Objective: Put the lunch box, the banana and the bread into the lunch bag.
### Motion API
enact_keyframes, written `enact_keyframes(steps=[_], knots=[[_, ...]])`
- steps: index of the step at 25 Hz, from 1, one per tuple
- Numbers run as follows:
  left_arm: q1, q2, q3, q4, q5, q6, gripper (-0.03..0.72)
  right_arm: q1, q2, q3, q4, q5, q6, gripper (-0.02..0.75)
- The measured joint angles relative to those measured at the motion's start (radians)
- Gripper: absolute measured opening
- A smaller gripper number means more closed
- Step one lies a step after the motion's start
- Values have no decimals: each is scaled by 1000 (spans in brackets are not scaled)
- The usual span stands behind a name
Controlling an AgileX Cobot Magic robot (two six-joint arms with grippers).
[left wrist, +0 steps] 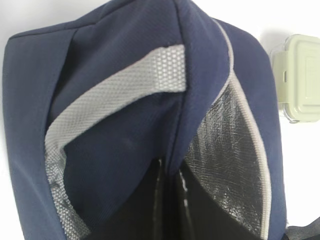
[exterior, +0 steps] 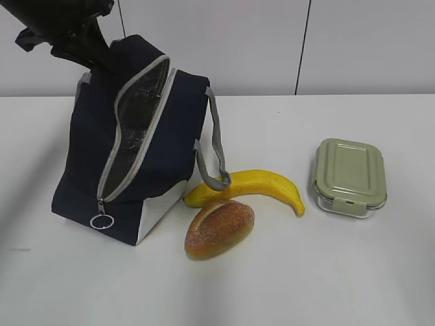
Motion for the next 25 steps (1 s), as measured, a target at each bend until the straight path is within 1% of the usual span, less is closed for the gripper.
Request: enact_keyframes(steps=[4,10,17,25], knots=[[0,0,0,-2,0,-2,-15,0,80,0,41,-38,-23,421],[0,0,0,-2,0,-2,-15,0,241,-7,72,-80,-44,429],[0,0,0,-9,0,-2,-15,0,436,-84,84,-93,-80,430],[0,0,0,-2,0,0,-15,-12,643,-154,177,-119,-169,430]])
